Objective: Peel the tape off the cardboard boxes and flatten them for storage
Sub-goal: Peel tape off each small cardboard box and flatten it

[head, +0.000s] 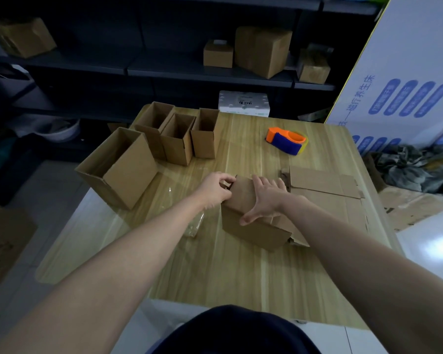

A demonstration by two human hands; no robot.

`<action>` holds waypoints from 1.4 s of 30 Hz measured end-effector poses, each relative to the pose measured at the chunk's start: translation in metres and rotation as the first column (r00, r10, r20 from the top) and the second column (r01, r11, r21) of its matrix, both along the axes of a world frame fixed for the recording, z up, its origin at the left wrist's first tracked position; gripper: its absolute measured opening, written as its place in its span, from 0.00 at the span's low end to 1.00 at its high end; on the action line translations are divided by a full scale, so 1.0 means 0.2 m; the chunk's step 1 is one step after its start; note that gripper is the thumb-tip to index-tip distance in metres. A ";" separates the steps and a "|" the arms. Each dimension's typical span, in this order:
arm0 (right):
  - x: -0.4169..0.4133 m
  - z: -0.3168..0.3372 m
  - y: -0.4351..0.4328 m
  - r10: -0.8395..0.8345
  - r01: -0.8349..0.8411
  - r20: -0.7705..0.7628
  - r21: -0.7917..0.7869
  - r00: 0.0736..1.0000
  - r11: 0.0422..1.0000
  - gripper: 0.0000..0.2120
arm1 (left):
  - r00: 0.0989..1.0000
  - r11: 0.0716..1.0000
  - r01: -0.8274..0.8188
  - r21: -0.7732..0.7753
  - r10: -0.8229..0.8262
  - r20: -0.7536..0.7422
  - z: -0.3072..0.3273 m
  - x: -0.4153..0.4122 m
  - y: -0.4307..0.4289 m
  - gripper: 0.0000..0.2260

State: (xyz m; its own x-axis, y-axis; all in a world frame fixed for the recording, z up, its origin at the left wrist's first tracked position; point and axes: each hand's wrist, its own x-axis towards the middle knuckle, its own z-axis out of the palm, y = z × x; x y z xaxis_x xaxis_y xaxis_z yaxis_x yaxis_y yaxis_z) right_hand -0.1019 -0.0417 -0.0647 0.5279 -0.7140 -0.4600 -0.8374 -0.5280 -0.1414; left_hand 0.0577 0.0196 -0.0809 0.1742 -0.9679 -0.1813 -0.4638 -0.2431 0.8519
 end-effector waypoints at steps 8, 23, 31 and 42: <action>-0.09 -0.01 -0.02 -0.036 0.033 0.063 0.049 0.997 0.998 0.62 | 0.850 0.960 0.279 -0.038 -0.228 0.475 0.02 0.00 -0.02 0.10; -0.09 -0.03 0.01 -0.017 0.016 0.081 0.014 0.997 1.000 0.61 | 0.823 0.938 0.347 -0.023 -0.293 0.486 0.03 -0.04 -0.11 0.05; -0.09 -0.03 0.02 -0.030 0.028 0.094 0.014 0.995 0.999 0.60 | 0.711 0.891 0.453 0.035 -0.385 0.589 0.02 -0.08 -0.11 0.10; -0.10 0.04 -0.05 -0.106 0.100 0.159 0.047 0.982 0.994 0.58 | 0.705 0.941 -0.336 0.038 0.278 -0.653 0.03 0.04 -0.09 0.12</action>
